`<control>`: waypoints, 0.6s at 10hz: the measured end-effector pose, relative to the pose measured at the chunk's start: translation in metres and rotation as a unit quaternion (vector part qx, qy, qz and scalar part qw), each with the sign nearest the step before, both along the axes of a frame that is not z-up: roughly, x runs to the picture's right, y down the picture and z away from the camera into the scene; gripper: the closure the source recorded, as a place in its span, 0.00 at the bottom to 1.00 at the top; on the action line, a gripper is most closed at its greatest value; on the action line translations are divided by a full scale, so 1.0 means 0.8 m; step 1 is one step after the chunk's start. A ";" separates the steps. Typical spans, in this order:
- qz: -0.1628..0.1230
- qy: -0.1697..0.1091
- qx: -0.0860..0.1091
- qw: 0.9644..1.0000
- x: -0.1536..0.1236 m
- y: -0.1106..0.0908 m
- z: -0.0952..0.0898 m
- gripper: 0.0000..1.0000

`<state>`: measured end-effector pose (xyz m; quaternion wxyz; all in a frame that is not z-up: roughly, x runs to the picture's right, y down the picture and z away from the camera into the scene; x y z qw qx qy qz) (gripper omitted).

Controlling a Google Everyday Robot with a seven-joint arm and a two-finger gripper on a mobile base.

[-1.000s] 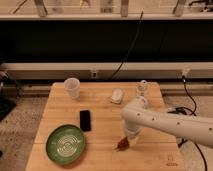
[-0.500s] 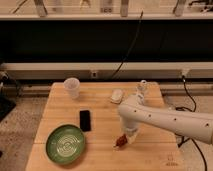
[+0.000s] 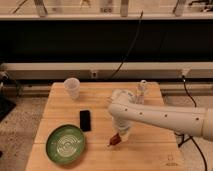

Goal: Place the pepper in the ceramic bowl

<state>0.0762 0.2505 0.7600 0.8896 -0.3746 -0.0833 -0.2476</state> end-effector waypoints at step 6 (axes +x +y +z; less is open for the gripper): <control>-0.045 -0.024 0.006 0.999 -0.051 -0.006 -0.006 0.99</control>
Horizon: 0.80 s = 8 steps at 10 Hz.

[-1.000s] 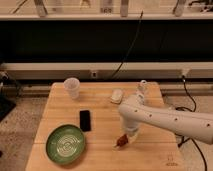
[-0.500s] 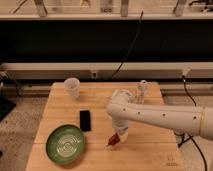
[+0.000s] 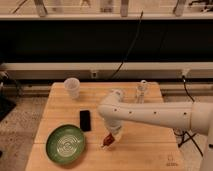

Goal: Place the pepper in the ceramic bowl

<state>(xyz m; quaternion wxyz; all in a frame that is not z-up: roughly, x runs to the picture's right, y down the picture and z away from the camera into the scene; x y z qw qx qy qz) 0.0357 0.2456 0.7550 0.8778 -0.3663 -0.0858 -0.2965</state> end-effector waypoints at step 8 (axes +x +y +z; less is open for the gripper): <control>-0.055 -0.029 0.012 0.998 -0.065 -0.006 -0.009 0.99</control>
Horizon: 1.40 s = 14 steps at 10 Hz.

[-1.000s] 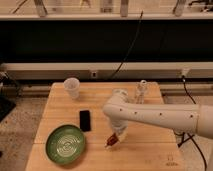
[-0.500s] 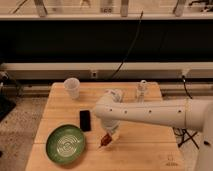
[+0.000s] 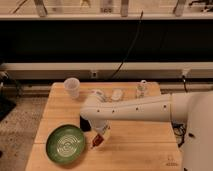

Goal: Place the pepper in the ceramic bowl

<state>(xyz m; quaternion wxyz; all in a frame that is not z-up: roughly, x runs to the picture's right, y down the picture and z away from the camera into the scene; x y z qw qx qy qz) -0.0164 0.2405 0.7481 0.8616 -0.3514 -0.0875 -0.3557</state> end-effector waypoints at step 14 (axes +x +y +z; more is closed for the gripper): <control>-0.059 -0.023 0.013 0.998 -0.083 -0.012 -0.007 0.99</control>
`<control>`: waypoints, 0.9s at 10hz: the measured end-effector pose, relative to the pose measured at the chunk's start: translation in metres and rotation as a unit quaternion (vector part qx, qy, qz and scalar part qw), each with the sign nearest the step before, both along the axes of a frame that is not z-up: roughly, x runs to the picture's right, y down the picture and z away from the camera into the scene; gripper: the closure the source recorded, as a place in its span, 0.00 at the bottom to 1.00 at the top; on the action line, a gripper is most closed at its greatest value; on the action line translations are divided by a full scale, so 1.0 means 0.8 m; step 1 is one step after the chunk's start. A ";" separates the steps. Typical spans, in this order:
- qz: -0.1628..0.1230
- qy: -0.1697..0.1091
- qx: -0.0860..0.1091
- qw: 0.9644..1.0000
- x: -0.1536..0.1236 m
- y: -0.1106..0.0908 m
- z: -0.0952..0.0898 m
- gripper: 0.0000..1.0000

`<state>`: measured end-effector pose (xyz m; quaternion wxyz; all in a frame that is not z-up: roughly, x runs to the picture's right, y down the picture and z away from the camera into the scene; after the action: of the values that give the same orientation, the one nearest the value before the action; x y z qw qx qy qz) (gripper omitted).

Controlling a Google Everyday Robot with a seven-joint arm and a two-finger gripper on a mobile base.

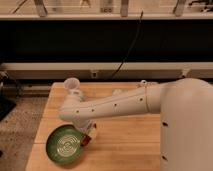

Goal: Place the pepper in the ceramic bowl

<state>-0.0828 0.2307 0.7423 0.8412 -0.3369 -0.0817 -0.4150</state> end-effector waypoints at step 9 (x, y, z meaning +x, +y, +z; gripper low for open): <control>-0.027 -0.001 0.011 1.000 -0.030 -0.007 -0.006 0.99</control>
<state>-0.1069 0.2247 0.7377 0.8331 -0.3295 -0.0695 -0.4387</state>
